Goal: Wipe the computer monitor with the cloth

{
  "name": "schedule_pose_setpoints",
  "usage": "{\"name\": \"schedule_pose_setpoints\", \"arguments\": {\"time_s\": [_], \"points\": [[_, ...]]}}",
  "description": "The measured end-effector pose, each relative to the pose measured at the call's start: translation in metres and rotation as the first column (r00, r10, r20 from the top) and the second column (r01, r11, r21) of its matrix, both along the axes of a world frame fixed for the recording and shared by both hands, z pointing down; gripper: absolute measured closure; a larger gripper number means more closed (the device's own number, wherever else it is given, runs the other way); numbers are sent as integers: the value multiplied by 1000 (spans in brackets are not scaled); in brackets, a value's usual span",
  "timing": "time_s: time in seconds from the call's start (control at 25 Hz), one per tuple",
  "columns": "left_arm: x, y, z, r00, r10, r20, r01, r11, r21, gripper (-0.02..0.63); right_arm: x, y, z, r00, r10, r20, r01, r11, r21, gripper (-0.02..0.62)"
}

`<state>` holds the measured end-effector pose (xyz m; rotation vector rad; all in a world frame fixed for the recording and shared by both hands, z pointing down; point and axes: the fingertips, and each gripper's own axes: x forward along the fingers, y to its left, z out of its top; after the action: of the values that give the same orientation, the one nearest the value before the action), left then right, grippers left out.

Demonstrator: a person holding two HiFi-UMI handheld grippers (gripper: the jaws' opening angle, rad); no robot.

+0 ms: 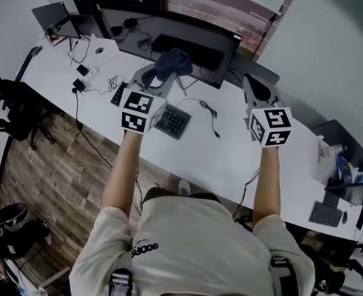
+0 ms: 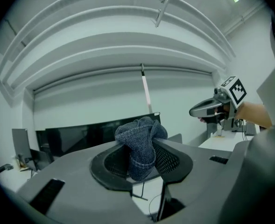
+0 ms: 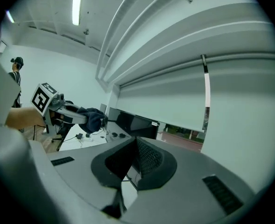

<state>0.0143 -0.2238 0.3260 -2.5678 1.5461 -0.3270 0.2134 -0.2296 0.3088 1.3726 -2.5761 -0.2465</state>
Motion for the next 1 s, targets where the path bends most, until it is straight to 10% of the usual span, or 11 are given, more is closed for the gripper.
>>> {"name": "schedule_pose_setpoints", "arguments": {"time_s": [0.56,1.0], "points": [[127,-120,-81,884,467,-5,-461,876,140,476,25,-14,-23,955,281,96,-282,959,0,598],[160,-150,-74,856,503,116,-513,856,72,476,24,-24,-18,898,400,183,-387,916,-105,598]]}}
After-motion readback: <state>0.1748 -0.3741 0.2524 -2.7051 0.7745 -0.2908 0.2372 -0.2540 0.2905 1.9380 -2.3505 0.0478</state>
